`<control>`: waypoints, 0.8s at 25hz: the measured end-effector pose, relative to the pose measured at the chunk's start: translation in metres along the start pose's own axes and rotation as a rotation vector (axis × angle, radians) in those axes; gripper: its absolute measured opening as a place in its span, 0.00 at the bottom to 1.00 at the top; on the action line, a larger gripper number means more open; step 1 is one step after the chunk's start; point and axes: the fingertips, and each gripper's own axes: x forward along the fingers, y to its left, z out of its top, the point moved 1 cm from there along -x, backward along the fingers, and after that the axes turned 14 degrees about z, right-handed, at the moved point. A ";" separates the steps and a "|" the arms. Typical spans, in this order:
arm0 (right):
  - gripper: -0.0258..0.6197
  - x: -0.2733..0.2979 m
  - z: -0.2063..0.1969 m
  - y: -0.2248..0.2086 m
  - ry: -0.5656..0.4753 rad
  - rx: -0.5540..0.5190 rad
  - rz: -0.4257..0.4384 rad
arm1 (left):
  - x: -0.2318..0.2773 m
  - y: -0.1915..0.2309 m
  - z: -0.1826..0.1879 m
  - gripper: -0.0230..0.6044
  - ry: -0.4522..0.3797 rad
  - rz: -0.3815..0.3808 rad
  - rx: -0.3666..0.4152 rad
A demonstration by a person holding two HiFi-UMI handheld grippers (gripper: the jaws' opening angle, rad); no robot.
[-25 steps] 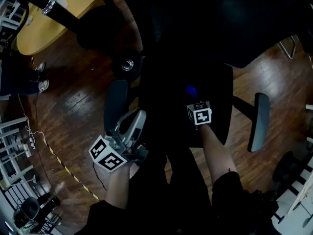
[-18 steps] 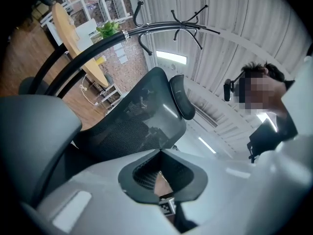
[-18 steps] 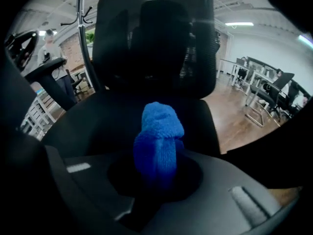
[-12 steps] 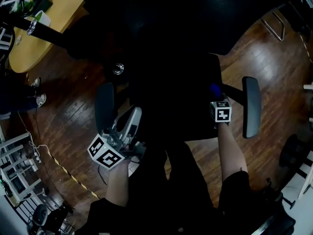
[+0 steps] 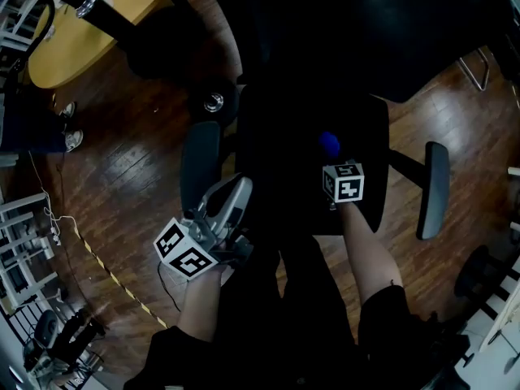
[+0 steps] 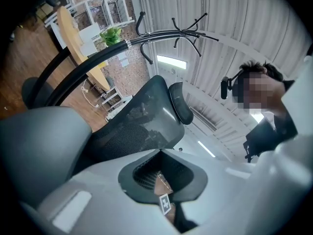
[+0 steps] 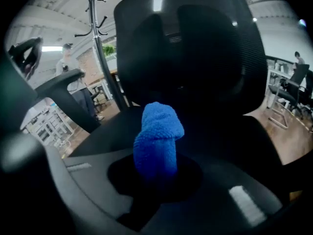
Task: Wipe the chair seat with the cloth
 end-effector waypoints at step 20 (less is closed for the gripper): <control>0.10 0.087 -0.038 0.135 0.085 -0.099 0.243 | -0.025 0.008 0.009 0.02 -0.026 0.010 -0.001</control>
